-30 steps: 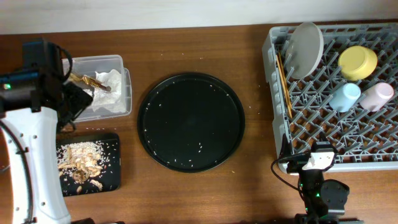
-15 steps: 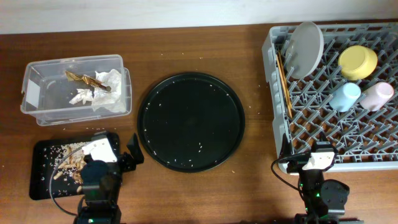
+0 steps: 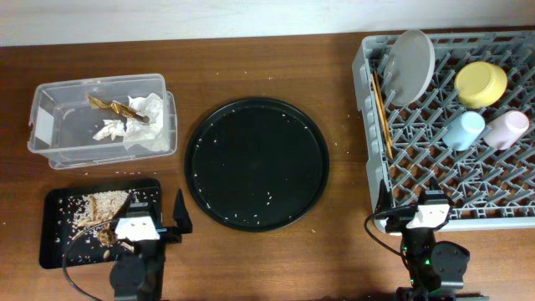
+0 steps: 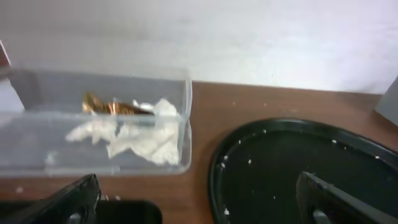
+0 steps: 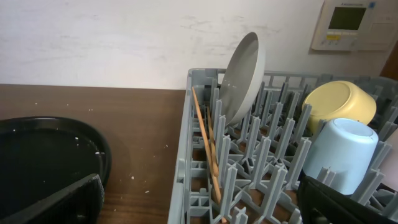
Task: Sort waste into correct bins and load items into the dishwasher rack
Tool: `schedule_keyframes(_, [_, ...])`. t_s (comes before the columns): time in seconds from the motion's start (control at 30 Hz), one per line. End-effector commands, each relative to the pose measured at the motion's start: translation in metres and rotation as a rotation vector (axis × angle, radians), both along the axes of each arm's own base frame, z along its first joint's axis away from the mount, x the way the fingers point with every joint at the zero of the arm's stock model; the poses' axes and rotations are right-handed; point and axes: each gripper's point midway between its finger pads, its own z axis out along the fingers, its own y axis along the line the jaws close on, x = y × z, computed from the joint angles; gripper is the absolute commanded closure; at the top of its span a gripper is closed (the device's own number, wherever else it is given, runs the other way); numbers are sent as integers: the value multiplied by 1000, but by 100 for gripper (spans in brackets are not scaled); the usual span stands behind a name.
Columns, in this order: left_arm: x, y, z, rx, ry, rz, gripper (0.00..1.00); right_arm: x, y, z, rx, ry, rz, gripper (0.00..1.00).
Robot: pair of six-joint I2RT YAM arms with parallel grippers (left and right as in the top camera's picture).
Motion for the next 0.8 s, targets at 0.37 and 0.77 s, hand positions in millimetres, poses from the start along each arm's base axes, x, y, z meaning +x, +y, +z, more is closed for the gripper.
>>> schedule_keyframes(0.37, [-1,-3,4,180,-22,-30,1,0,3,-3,-2,3,16,2])
schedule_keyframes(0.77, [-1,-3,4,180,-22,-30,1,0,3,-3,-2,3,16,2])
